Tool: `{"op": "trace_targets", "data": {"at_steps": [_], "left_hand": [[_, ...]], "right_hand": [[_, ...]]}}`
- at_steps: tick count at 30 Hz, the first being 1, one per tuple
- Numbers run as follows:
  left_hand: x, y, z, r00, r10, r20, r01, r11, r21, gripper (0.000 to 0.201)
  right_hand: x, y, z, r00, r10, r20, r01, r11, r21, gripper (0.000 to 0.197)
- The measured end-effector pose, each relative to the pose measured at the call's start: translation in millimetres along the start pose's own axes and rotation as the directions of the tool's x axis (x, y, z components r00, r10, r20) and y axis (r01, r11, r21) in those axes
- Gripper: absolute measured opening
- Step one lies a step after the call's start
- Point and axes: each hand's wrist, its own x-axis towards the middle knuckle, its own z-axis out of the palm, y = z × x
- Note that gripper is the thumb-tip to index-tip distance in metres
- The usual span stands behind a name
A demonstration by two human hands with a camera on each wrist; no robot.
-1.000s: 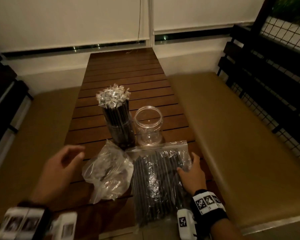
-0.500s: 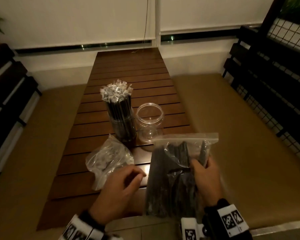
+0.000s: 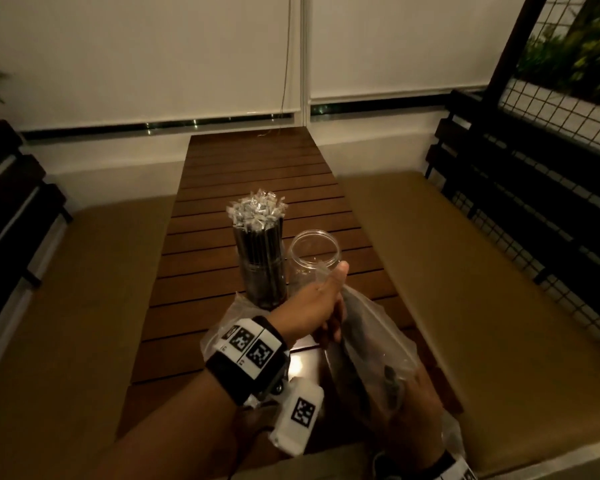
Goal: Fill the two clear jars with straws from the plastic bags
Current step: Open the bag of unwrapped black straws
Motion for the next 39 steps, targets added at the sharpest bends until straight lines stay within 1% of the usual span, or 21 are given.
{"op": "trace_targets", "data": {"at_steps": [1, 2, 3, 4, 5, 6, 7, 8, 9, 12, 14, 17, 19, 21, 22, 23, 24, 26, 28, 32, 39], "left_hand": [[0.6, 3.6, -3.3, 1.0, 0.014, -0.007, -0.014, 1.0, 0.024, 0.066], [1.9, 5.3, -6.3, 1.0, 0.029, -0.01, -0.029, 0.998, 0.05, 0.059], [2.8, 6.4, -8.9, 0.999, 0.041, -0.007, -0.041, 0.996, 0.083, 0.051], [2.9, 6.6, -11.6, 0.999, 0.053, -0.003, -0.052, 0.992, 0.118, 0.043], [2.4, 6.4, -14.4, 0.998, 0.067, -0.003, -0.066, 0.987, 0.144, 0.037], [1.1, 5.9, -17.2, 0.996, 0.083, -0.005, -0.082, 0.984, 0.157, 0.033], [-0.1, 4.6, -19.9, 0.994, 0.106, -0.005, -0.103, 0.981, 0.167, 0.03], [-0.9, 2.5, -21.7, 0.991, 0.131, -0.004, -0.128, 0.975, 0.182, 0.028], [-2.9, -0.6, -22.7, 0.988, 0.155, -0.007, -0.15, 0.967, 0.204, 0.028], [-8.0, -14.4, -24.8, 0.984, 0.177, -0.008, -0.169, 0.954, 0.246, 0.032], [-10.4, -21.8, -24.9, 0.987, 0.16, -0.015, -0.153, 0.961, 0.23, 0.029], [-11.7, -27.4, -20.4, 0.988, 0.143, -0.058, -0.129, 0.971, 0.199, 0.022], [-11.2, -28.8, -15.6, 0.987, 0.137, -0.087, -0.119, 0.976, 0.183, 0.021], [-9.0, -29.3, -9.9, 0.985, 0.132, -0.11, -0.115, 0.982, 0.152, 0.019], [-7.8, -29.5, -6.6, 0.984, 0.134, -0.119, -0.119, 0.985, 0.126, 0.018], [-6.5, -29.5, -3.3, 0.982, 0.14, -0.128, -0.128, 0.987, 0.094, 0.018], [-5.4, -29.0, -0.1, 0.98, 0.145, -0.137, -0.138, 0.989, 0.061, 0.018], [-3.7, -29.1, 4.8, 0.974, 0.158, -0.16, -0.159, 0.987, 0.004, 0.019], [-3.1, -30.4, 8.1, 0.969, 0.168, -0.183, -0.181, 0.982, -0.058, 0.021], [-3.3, -32.6, 12.6, 0.964, 0.166, -0.209, -0.207, 0.96, -0.189, 0.023], [0.4, -31.7, 25.4, 0.958, 0.172, -0.228, -0.229, 0.939, -0.255, 0.017]], "right_hand": [[-6.6, 7.4, 6.4, 0.996, 0.067, 0.053, -0.068, 0.997, 0.021, 0.021], [-11.2, 7.4, 8.9, 0.98, 0.146, 0.138, -0.152, 0.988, 0.033, 0.038], [-19.4, 13.3, 14.5, 0.975, 0.12, 0.189, -0.131, 0.99, 0.045, 0.063], [-19.2, 10.4, 16.5, 0.97, 0.11, 0.216, -0.125, 0.991, 0.055, 0.077], [-16.3, 9.3, 17.7, 0.97, 0.092, 0.224, -0.11, 0.991, 0.071, 0.079], [-13.8, 4.9, 17.5, 0.97, 0.06, 0.237, -0.089, 0.989, 0.116, 0.064], [-12.8, 4.0, 19.8, 0.977, -0.011, 0.214, -0.027, 0.984, 0.174, 0.034], [-10.4, 1.2, 18.7, 0.976, -0.043, 0.214, 0.012, 0.99, 0.143, 0.027], [-11.9, 2.5, 19.1, 0.966, -0.081, 0.244, 0.052, 0.991, 0.122, 0.036], [-21.9, 3.4, 15.0, 0.873, -0.068, 0.483, -0.026, 0.982, 0.185, 0.064], [-29.5, 12.1, 14.1, 0.827, -0.067, 0.558, -0.058, 0.977, 0.204, 0.069], [-16.4, 28.8, 10.1, 0.923, 0.043, 0.383, -0.165, 0.943, 0.29, 0.058], [8.6, 28.0, 3.5, 0.952, 0.14, 0.274, -0.23, 0.914, 0.334, 0.042], [38.5, 18.6, -4.7, 0.934, 0.192, 0.3, -0.31, 0.853, 0.42, 0.014], [51.8, 13.1, -8.5, 0.915, 0.187, 0.358, -0.347, 0.816, 0.462, 0.012], [63.6, 9.0, -10.5, 0.89, 0.168, 0.424, -0.376, 0.796, 0.474, 0.018], [72.3, 6.6, -11.3, 0.854, 0.157, 0.496, -0.402, 0.804, 0.438, 0.022], [82.9, 4.6, -9.9, 0.804, 0.129, 0.58, -0.382, 0.86, 0.339, 0.017], [88.9, 9.0, -9.7, 0.795, 0.109, 0.597, -0.354, 0.882, 0.311, 0.009], [97.1, 16.6, -12.1, 0.773, 0.082, 0.629, -0.407, 0.824, 0.393, 0.009], [97.6, 22.7, -13.7, 0.752, 0.222, 0.621, -0.526, 0.77, 0.361, 0.016]]}}
